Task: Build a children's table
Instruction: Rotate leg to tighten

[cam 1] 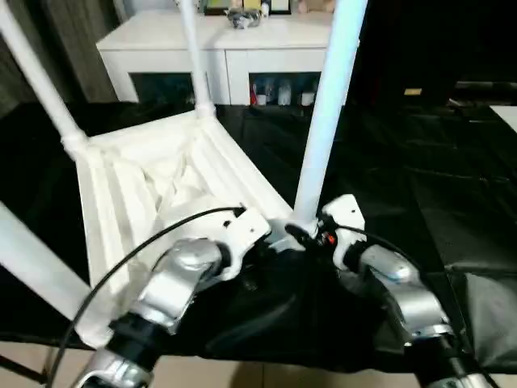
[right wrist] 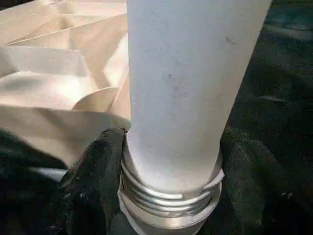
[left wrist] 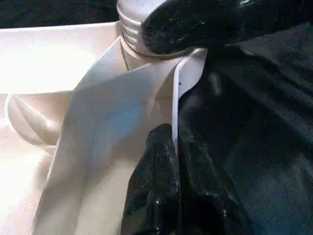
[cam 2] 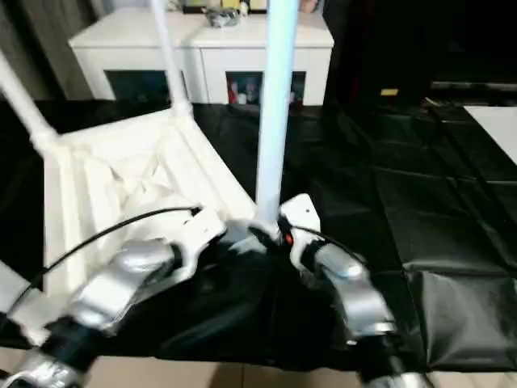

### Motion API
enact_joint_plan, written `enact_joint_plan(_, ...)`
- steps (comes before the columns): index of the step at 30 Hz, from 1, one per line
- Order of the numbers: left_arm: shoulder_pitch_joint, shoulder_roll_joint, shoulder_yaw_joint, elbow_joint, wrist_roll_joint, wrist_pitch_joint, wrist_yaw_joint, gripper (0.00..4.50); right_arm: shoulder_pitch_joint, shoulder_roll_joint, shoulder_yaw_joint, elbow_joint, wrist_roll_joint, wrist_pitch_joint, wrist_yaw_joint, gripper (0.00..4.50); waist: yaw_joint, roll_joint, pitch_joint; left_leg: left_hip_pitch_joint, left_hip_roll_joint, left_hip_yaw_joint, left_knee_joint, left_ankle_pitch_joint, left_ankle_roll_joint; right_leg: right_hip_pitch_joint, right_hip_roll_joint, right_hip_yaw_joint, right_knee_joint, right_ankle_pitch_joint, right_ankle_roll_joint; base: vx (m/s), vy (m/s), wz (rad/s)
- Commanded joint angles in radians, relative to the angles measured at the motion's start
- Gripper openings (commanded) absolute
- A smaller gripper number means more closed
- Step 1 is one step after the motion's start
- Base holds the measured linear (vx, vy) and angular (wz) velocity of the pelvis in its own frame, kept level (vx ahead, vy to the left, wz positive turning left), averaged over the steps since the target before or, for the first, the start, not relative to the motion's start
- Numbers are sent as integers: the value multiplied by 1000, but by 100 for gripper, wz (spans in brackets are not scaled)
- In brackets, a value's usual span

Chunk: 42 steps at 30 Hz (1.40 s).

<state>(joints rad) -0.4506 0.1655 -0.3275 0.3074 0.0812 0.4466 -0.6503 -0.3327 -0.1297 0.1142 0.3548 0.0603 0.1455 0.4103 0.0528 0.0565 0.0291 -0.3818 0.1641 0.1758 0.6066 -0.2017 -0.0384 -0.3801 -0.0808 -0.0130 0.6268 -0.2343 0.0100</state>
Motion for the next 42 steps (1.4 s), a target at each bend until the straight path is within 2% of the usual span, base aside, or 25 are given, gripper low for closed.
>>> enact_joint_plan(1, -18, -23, 94, 132, 13, -18, 197, 0, -10, 66, 10, 65, 0, 17, -87, 262, 2, -25, -34, 12, 49, -21, -91, -214, 22, 16, -57, 29, -95, -183, -187, 0, 0, 0)
enact_joint_plan(2, -38, -30, 108, 164, 16, -30, 229, 0, -24, 88, 7, 92, -13, 14, -134, 262, 2, -24, -35, 17, 49, -23, -94, -241, 3, 14, -58, 30, -99, -232, -177, 0, 0, 0)
enact_joint_plan(4, -50, -31, 113, 180, 18, -34, 236, 0, -43, 99, 21, 120, -40, 14, -168, 262, 2, -25, -36, 16, 49, -25, -97, -249, -2, 18, -59, 29, -99, -241, -168, 0, 0, 0)
enact_joint_plan(5, -51, -28, 113, 182, 19, -38, 231, 0, -47, 105, 23, 122, -26, 8, -144, 262, 5, -25, -40, 13, 51, -26, -97, -225, 8, 21, -59, 29, -96, -191, -161, 0, 0, 0)
enact_joint_plan(7, -51, -27, 111, 180, 20, -40, 223, 0, -46, 112, 17, 116, -6, 1, -120, 332, 5, -24, -41, 10, 53, -26, -96, -204, 17, 23, -58, 29, -92, -146, -163, 0, 0, 0)
enact_joint_plan(8, -39, -13, 93, 163, 26, -42, 188, 0, -45, 106, 11, 86, 13, -19, -71, 332, 7, -24, -43, 10, 52, -24, -93, -180, 31, 25, -58, 27, -89, -96, -172, 0, 0, 0)
enact_joint_plan(10, -32, -2, 78, 156, 27, -47, 163, 0, -47, 97, 5, 69, 12, -26, -57, 338, 7, -25, -44, 6, 53, -25, -92, -170, 49, 29, -61, 26, -87, -67, -177, 0, 0, 0)
enact_joint_plan(11, -21, 11, 62, 142, 28, -54, 133, 0, -49, 80, 3, 48, 19, -23, -23, 351, 0, -27, -42, -2, 51, -26, -95, -156, 60, 33, -57, 23, -85, -50, -180, 0, 0, 0)
enact_joint_plan(12, -21, 11, 62, 142, 28, -54, 133, 0, -49, 80, 3, 48, 19, -23, -23, 375, -5, -26, -41, -6, 50, -28, -97, -165, 62, 35, -59, 19, -87, -77, -179, 0, 0, 0)
enact_joint_plan(14, -2, 41, 27, 112, 21, -75, 57, 0, -51, 35, 8, 13, 40, -12, 53, 379, -10, -23, -42, 0, 53, -28, -97, -182, 53, 31, -59, 19, -90, -110, -189, 0, 0, 0)
enact_joint_plan(15, 5, 52, 16, 100, 17, -79, 29, 0, -50, 17, 12, 1, 47, -9, 83, 396, -6, -26, -44, 3, 56, -26, -93, -167, 60, 32, -59, 22, -88, -77, -194, 0, 0, 0)
enact_joint_plan(16, 8, 56, 12, 96, 16, -80, 21, 0, -49, 10, 13, -3, 49, -7, 93, 410, -5, -23, -45, 6, 58, -25, -92, -158, 64, 29, -60, 23, -86, -58, -202, 0, 0, 0)
enact_joint_plan(18, 20, 76, -4, 74, 9, -85, -24, 0, -46, -26, 19, -24, 61, 1, 149, 410, -1, -23, -47, 8, 56, -22, -87, -125, 78, 29, -57, 23, -80, 10, -220, 0, 0, 0)
enact_joint_plan(20, 53, 133, -43, 9, -18, -114, -153, 0, -30, -127, 29, -76, 99, 16, 305, 410, 8, -22, -49, 10, 58, -23, -83, -111, 99, 33, -57, 20, -75, 55, -231, 0, 0, 0)
enact_joint_plan(21, 57, 139, -46, 2, -22, -116, -165, 0, -29, -136, 29, -81, 101, 16, 319, 410, 10, -23, -49, 10, 60, -21, -82, -101, 103, 34, -58, 22, -73, 73, -233, 0, 0, 0)
enact_joint_plan(22, 84, 188, -72, -55, -50, -129, -267, 0, -15, -211, 35, -114, 118, 14, 433, 410, 15, -22, -47, 10, 59, -20, -82, -104, 106, 33, -57, 21, -73, 81, -237, 0, 0, 0)
enact_joint_plan(25, 106, 248, -97, -112, -71, -137, -361, 0, -2, -283, 44, -142, 129, 9, 530, 410, 32, -21, -46, 16, 63, -19, -83, -120, 106, 28, -55, 22, -73, 65, -244, 0, 0, 0)
enact_joint_plan(27, 117, 276, -100, -149, -91, -122, -409, 0, 5, -318, 58, -159, 132, 12, 574, 410, 35, -23, -43, 18, 63, -16, -85, -132, 97, 26, -55, 22, -73, 52, -251, 0, 0, 0)
enact_joint_plan(34, 116, 301, -91, -171, -104, -117, -441, 0, 3, -336, 108, -150, 99, -17, 609, 410, 35, -29, -43, 18, 61, -17, -85, -137, 78, 28, -58, 23, -73, 16, -254, 0, 0, 0)
enact_joint_plan(37, 111, 307, -90, -167, -109, -119, -452, 0, -6, -324, 123, -135, 98, -25, 636, 410, 37, -29, -47, 17, 59, -16, -79, -93, 92, 30, -55, 22, -66, 78, -261, 0, 0, 0)
enact_joint_plan(42, 113, 310, -91, -172, -105, -113, -458, 0, -29, -297, 137, -97, 80, -39, 621, 410, 36, -28, -47, 17, 59, -16, -79, -97, 92, 30, -55, 20, -64, 87, -275, 0, 0, 0)
